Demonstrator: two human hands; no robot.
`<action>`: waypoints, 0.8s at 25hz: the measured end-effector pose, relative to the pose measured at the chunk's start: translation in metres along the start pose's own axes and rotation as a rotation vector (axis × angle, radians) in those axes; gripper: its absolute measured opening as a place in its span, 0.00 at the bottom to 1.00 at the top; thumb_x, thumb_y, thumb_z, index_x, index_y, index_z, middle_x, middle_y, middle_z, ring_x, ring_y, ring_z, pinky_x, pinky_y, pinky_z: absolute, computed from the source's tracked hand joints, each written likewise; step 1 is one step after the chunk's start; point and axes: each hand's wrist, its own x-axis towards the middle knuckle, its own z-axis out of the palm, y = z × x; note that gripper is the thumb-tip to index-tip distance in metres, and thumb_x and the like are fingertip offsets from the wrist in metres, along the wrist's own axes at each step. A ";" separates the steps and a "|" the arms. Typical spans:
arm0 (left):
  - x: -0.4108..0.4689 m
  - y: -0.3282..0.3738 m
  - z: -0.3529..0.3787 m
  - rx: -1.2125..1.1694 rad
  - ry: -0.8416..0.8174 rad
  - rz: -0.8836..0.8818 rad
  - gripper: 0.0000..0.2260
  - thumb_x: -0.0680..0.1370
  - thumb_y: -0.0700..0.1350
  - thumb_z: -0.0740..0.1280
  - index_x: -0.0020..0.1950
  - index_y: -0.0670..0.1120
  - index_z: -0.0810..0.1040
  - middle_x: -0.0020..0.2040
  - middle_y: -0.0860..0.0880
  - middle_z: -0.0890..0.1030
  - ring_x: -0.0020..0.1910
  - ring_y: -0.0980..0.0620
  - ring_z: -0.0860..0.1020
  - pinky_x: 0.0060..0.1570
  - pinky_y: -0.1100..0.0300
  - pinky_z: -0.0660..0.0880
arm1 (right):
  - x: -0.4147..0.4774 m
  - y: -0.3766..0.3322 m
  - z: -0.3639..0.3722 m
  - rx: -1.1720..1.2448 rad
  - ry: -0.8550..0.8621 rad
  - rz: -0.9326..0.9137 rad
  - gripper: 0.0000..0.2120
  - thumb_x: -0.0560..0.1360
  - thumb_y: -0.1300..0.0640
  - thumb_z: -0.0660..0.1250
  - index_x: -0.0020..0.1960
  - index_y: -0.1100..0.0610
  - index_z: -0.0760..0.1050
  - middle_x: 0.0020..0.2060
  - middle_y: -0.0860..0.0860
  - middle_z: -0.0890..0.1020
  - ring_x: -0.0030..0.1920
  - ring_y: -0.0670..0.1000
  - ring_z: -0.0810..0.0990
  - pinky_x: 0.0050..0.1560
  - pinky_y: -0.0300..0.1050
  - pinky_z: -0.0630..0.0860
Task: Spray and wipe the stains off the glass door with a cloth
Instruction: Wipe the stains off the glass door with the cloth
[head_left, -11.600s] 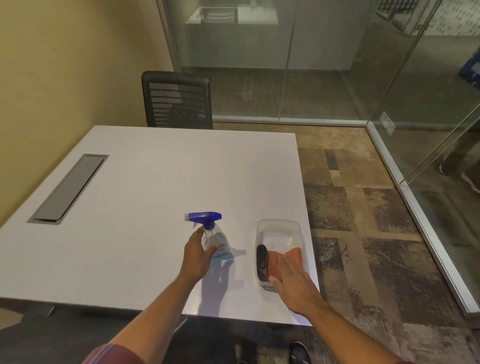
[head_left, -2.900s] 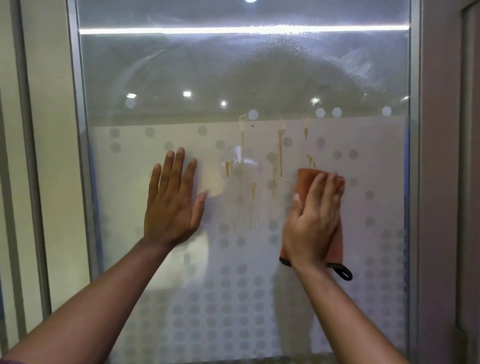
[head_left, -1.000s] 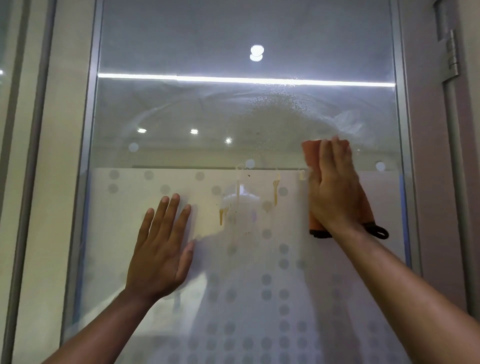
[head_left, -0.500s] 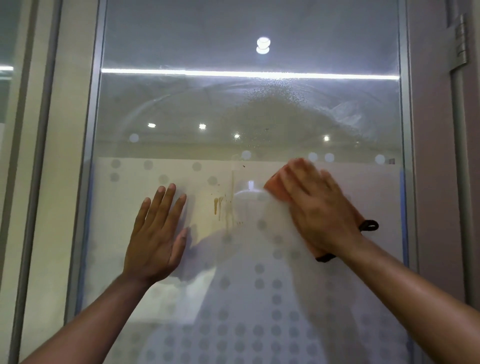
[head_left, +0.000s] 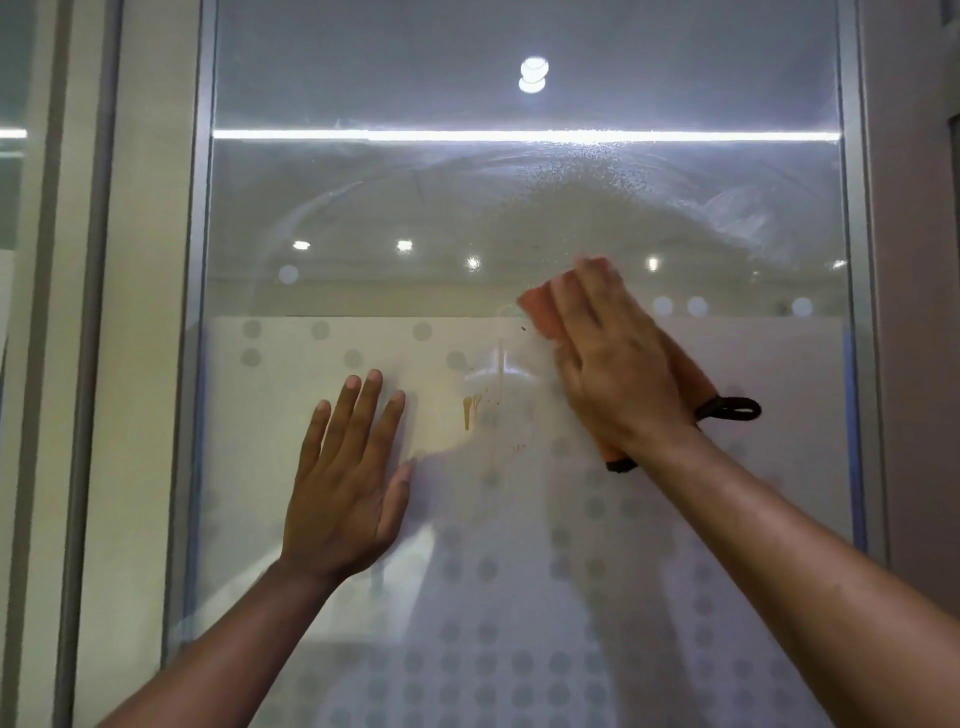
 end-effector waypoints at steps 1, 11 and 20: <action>0.001 0.000 -0.002 -0.016 0.002 -0.009 0.33 0.86 0.57 0.56 0.90 0.47 0.54 0.91 0.45 0.52 0.90 0.42 0.51 0.87 0.37 0.54 | -0.009 -0.006 0.007 -0.010 -0.038 -0.085 0.29 0.85 0.52 0.57 0.85 0.56 0.60 0.86 0.57 0.59 0.86 0.62 0.55 0.84 0.61 0.59; 0.036 -0.065 -0.041 0.036 0.028 -0.064 0.31 0.86 0.59 0.55 0.87 0.45 0.64 0.89 0.39 0.58 0.89 0.37 0.57 0.84 0.35 0.57 | -0.010 0.043 -0.036 0.014 0.189 0.500 0.28 0.86 0.52 0.61 0.84 0.48 0.58 0.86 0.63 0.53 0.84 0.69 0.59 0.81 0.69 0.61; 0.030 -0.078 -0.025 0.023 0.075 -0.015 0.32 0.87 0.60 0.51 0.89 0.47 0.57 0.91 0.42 0.53 0.90 0.39 0.52 0.87 0.35 0.53 | 0.050 -0.051 0.006 0.003 0.126 0.196 0.25 0.85 0.52 0.58 0.82 0.53 0.62 0.85 0.60 0.58 0.84 0.64 0.60 0.78 0.64 0.66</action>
